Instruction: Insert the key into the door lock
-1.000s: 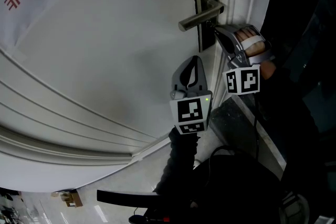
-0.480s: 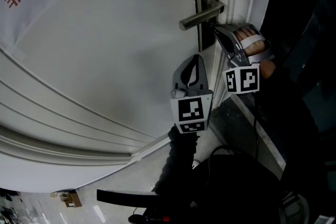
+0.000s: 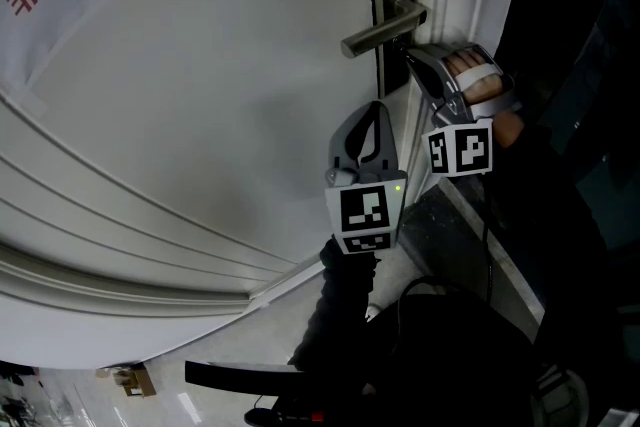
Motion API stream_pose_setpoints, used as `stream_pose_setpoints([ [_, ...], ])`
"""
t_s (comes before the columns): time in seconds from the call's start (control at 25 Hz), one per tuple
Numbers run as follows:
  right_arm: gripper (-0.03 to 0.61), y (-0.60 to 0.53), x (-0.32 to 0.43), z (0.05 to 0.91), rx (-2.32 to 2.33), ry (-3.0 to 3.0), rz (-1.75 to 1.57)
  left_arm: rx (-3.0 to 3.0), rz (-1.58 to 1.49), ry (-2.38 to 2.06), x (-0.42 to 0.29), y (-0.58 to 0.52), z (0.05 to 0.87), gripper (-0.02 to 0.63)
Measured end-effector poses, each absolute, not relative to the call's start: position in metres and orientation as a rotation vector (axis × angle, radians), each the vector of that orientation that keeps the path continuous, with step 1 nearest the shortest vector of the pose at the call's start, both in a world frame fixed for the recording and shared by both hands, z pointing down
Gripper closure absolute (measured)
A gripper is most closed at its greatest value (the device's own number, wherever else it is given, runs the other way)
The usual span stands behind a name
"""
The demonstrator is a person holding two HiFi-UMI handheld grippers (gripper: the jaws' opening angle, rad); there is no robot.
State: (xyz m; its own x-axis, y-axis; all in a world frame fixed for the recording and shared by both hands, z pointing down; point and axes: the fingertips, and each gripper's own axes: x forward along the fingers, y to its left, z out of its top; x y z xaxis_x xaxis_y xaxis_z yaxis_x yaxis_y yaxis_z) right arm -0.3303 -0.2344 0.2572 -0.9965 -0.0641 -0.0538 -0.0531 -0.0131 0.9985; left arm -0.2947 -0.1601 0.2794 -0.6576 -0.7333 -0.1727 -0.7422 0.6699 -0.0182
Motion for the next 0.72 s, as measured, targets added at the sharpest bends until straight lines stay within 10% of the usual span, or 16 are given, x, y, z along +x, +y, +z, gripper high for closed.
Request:
stream_pose_setpoints([
  [0.72,0.566,-0.2346,-0.3332,0.2569,0.131,-2.189,-2.226,-1.221,0.079,2.713,-0.2961,-0.1609,0.2808,0.612],
])
